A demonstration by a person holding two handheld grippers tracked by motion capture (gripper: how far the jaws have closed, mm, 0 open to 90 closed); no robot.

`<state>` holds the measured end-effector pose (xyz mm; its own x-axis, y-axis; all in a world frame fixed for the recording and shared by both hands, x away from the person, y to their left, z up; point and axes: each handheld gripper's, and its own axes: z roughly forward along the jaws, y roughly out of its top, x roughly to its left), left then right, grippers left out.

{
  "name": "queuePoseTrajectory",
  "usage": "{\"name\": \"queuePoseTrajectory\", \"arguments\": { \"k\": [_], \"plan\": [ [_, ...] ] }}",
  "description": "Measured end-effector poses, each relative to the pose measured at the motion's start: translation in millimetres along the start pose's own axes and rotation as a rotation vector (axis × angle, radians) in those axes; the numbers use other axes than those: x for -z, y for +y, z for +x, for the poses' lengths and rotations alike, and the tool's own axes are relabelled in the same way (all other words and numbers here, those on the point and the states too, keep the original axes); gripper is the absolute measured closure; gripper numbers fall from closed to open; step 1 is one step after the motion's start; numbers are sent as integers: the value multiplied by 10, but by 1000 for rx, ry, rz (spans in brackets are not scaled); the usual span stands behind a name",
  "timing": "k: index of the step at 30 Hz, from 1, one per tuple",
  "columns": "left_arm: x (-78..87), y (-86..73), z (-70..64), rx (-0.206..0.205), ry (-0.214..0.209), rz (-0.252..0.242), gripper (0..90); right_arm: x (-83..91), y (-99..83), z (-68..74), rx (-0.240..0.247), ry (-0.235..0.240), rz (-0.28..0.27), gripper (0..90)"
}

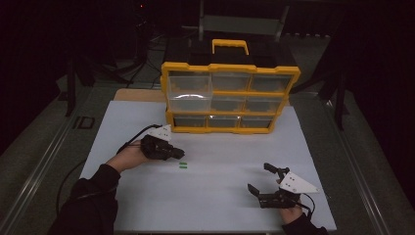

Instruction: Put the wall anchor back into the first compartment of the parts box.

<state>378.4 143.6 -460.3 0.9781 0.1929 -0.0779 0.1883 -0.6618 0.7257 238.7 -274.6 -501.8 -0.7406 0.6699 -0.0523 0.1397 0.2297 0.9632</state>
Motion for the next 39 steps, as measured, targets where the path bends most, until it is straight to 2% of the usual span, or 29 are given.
{"name": "queuePoseTrajectory", "arguments": {
  "k": [1, 7, 8, 11, 12, 17, 18, 21, 34, 35, 36, 37, 39],
  "plan": [
    [75, 57, -54, -6, -5, 1, 829, -1, -2, 1, 4, -2, 0, 79],
    [253, 178, -166, -18, -21, 7, 829, -2, 2, 4, 3, 1, -1, 79],
    [343, 232, -206, -34, -28, -1, 829, 1, 6, 2, 5, -2, -4, 79],
    [426, 286, -244, -47, -28, 0, 829, 2, 5, -2, 2, 2, -3, 79],
    [503, 339, -278, -64, -26, 1, 829, -1, 5, 2, 2, 2, -1, 79],
    [688, 463, -375, -114, -25, -8, 829, -9, 6, 9, 6, 5, 2, 79],
    [688, 463, -375, -114, -25, -8, 829, -7, 6, 8, 4, 3, 2, 79],
    [851, 565, -415, -117, -10, -31, 829, -5, 8, 5, 2, 2, -1, 79],
    [1176, 948, -561, -180, 7, -51, 829, -5, 7, 2, 7, -1, 1, 79],
    [1225, 1020, -585, -198, 16, -52, 829, -6, 7, 4, 8, 0, 2, 79],
    [1225, 1020, -585, -198, 16, -52, 829, -6, 7, 4, 8, 0, 2, 79],
    [1287, 1116, -609, -209, 19, -61, 829, -5, 10, 8, 5, 0, 0, 79],
    [1307, 1147, -614, -217, 24, -63, 829, -5, 10, 7, 3, 2, -1, 79]
  ]
}}
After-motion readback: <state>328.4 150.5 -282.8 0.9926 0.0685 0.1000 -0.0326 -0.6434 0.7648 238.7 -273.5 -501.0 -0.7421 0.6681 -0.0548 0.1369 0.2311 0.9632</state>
